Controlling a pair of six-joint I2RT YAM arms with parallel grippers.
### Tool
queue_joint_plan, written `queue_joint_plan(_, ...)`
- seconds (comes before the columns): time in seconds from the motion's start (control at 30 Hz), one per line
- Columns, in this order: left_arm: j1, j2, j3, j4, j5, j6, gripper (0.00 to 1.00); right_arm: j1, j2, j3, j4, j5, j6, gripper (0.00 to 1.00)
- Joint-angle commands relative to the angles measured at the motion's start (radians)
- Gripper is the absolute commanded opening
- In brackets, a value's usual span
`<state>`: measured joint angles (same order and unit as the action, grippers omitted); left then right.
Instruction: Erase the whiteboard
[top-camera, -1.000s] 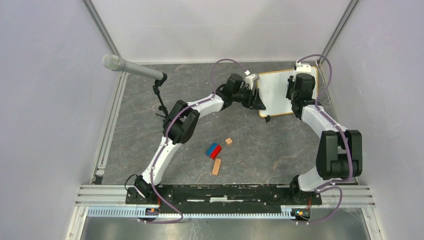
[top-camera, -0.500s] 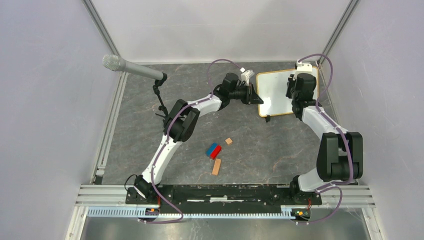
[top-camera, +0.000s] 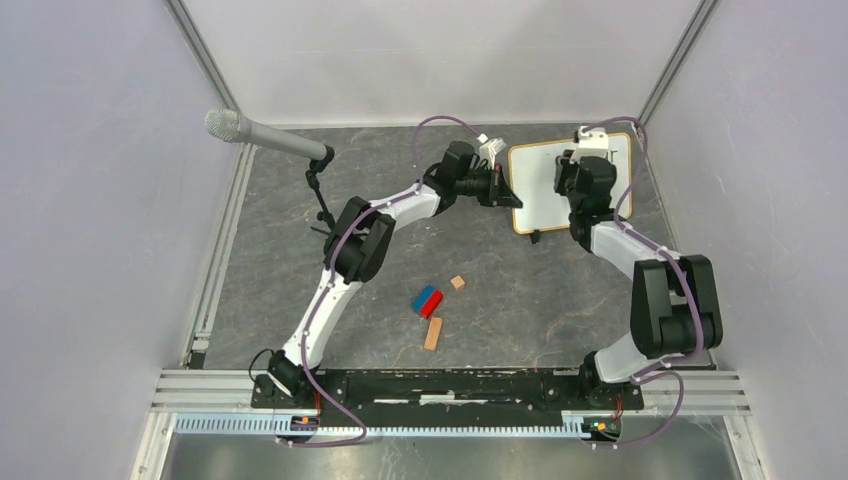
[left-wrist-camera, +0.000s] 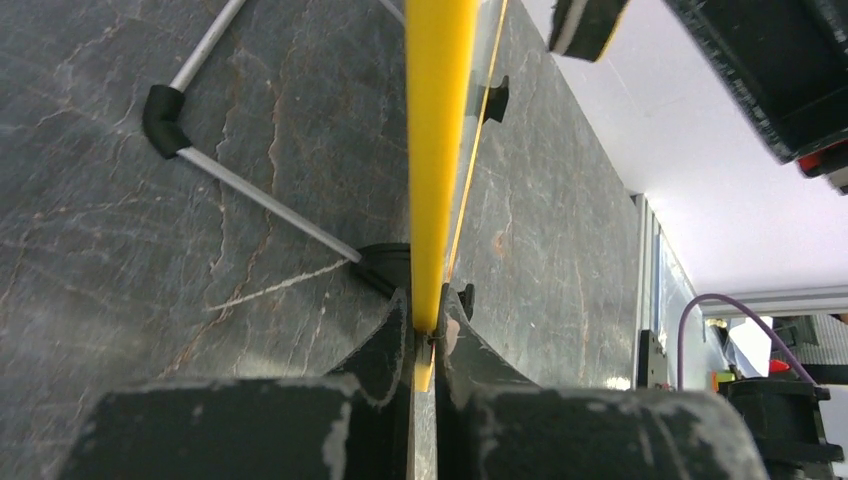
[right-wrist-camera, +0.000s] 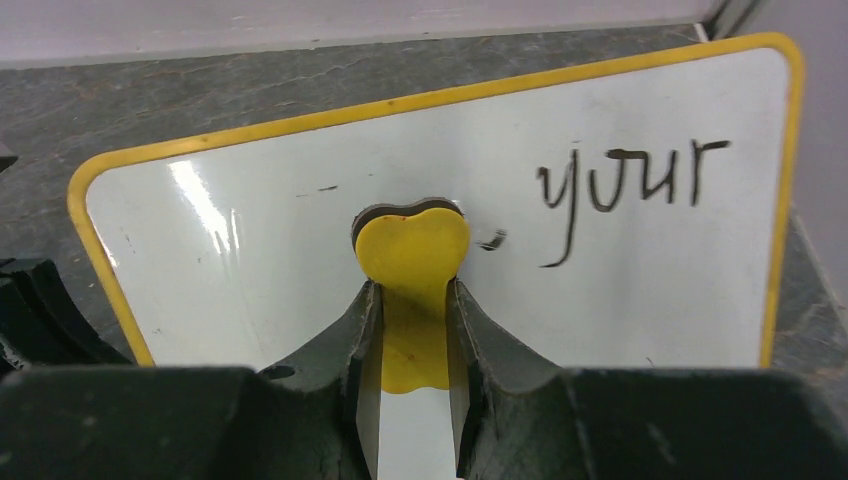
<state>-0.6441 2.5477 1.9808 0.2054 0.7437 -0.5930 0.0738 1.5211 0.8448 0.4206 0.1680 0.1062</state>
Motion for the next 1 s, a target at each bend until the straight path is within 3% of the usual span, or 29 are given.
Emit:
queue_joint_plan(0.0, 0.037, -0.057, 0.003, -0.304, -0.058, 0.156, 0.02, 0.02, 0.067, 0.02, 0.149, 0.018, -0.022, 0.09)
queue_joint_plan(0.23, 0.038, -0.035, 0.05, -0.397, -0.086, 0.197, 0.02, -0.037, 0.16, 0.085, 0.141, 0.116, -0.015, 0.09)
queue_joint_plan(0.53, 0.041, -0.021, 0.081, -0.455, -0.122, 0.231, 0.02, -0.209, 0.201, 0.088, 0.089, 0.048, 0.094, 0.09)
queue_joint_plan(0.97, 0.041, 0.023, 0.159, -0.52, -0.08, 0.252, 0.02, -0.028, 0.229, 0.142, 0.188, -0.098, -0.008, 0.09)
